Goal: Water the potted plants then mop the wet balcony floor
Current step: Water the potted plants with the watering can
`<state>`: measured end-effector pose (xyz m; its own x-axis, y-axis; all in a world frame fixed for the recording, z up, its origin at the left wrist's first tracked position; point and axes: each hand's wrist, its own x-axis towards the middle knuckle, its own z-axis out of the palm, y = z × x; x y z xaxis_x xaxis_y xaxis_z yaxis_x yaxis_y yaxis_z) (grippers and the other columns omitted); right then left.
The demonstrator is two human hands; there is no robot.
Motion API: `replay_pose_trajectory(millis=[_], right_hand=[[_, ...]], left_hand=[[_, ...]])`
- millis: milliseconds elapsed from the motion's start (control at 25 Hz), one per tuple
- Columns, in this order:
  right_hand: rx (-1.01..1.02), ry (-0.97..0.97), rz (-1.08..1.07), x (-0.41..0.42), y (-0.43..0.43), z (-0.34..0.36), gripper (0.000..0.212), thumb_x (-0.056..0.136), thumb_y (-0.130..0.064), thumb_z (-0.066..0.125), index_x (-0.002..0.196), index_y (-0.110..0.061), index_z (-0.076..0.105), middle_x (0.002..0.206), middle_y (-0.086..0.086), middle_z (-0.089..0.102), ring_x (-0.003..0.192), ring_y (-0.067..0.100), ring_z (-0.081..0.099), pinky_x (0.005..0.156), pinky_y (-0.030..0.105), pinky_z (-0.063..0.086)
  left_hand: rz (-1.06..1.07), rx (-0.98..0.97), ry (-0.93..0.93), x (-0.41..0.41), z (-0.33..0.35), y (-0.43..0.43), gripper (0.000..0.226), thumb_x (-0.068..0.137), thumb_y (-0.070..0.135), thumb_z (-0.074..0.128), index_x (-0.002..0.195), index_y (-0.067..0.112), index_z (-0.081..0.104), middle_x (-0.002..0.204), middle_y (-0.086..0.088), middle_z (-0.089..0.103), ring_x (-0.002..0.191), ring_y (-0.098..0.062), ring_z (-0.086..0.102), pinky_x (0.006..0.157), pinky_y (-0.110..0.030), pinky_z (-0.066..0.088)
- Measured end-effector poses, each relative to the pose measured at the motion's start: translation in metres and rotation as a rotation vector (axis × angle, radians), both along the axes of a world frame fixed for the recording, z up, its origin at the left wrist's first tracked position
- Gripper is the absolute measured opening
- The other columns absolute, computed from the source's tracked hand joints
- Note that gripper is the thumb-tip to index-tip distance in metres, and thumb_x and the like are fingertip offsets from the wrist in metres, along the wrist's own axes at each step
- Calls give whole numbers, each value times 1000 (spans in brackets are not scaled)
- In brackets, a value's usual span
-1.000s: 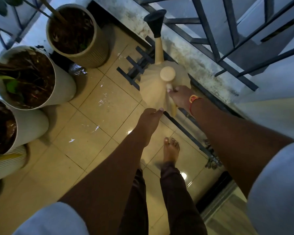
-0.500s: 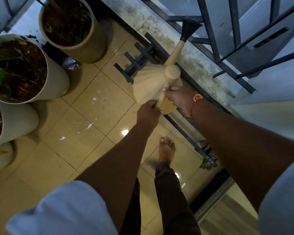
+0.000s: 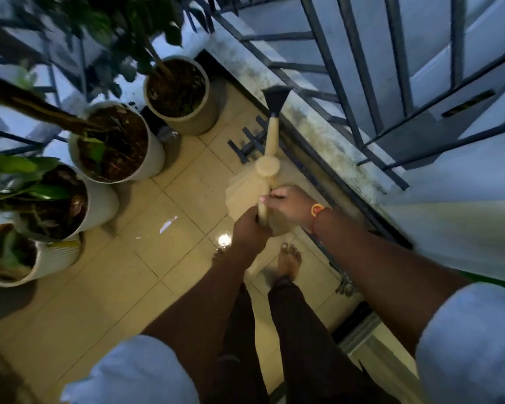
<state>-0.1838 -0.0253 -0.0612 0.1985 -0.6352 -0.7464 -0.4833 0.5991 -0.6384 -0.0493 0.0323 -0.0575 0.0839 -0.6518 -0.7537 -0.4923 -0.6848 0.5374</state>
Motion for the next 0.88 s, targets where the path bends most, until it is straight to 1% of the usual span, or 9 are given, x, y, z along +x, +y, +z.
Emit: replay_pose_trajectory(millis=[120,200,320,400,480,560,640,720,880], right_hand=[[30,-70,105,37,6,50,29,96,-31,68,116,-12,75,109,5,75,102,16,66,86,30,50],[51,-78,114,65,8,78,24,94,-27,67,113,-13,75,103,2,74,93,14,64,76,27,48],[-38,79,31,98,-5,101,17,95,-22,59,101,-11,71,96,10,70,92,26,65,72,29,43],[-48,146,-76,120,-17,112,32,100,-25,51,120,-4,65,118,18,68,110,32,65,80,31,45],[-26,162,-92,150,-31,120,54,102,-45,47,136,-4,55,137,18,59,125,35,58,98,37,47],[11,107,-1,184,-41,122,69,100,-62,38,146,-12,50,144,11,54,133,34,51,110,41,40],[100,-7,70,218,-43,121,72,100,-67,34,152,-18,43,144,2,50,138,30,46,112,36,34],[133,-70,114,246,-39,111,71,100,-66,36,152,-19,42,148,6,51,137,28,47,116,41,34],[86,-151,31,295,-37,80,54,101,-58,46,140,-21,55,130,9,64,116,26,60,90,34,49]], left_hand=[[90,-64,-65,36,54,21,21,93,5,61,113,5,67,94,-15,71,75,-28,67,59,-29,56],[124,-119,-107,67,89,34,11,94,4,60,103,6,65,89,-16,67,65,-23,62,52,-23,54],[155,-135,-174,116,131,49,6,92,3,60,95,-2,61,82,-18,63,66,-26,60,58,-40,54],[175,-143,-159,148,155,61,6,89,3,62,93,0,62,78,-13,59,54,-10,55,49,-31,49],[164,-164,-141,174,174,73,7,88,4,64,94,6,65,78,-11,63,48,-3,52,44,-24,45],[145,-189,-136,199,192,85,11,88,5,65,90,15,66,72,0,62,48,-1,54,42,-19,42],[137,-186,-119,223,204,98,14,87,6,66,86,20,65,64,4,61,47,-1,53,42,-19,41],[157,-163,-70,248,212,107,10,85,8,68,88,17,66,63,3,62,46,-5,48,46,-27,43],[185,-105,56,290,211,104,26,67,35,72,84,16,64,64,-1,58,46,-9,43,46,-26,38]])
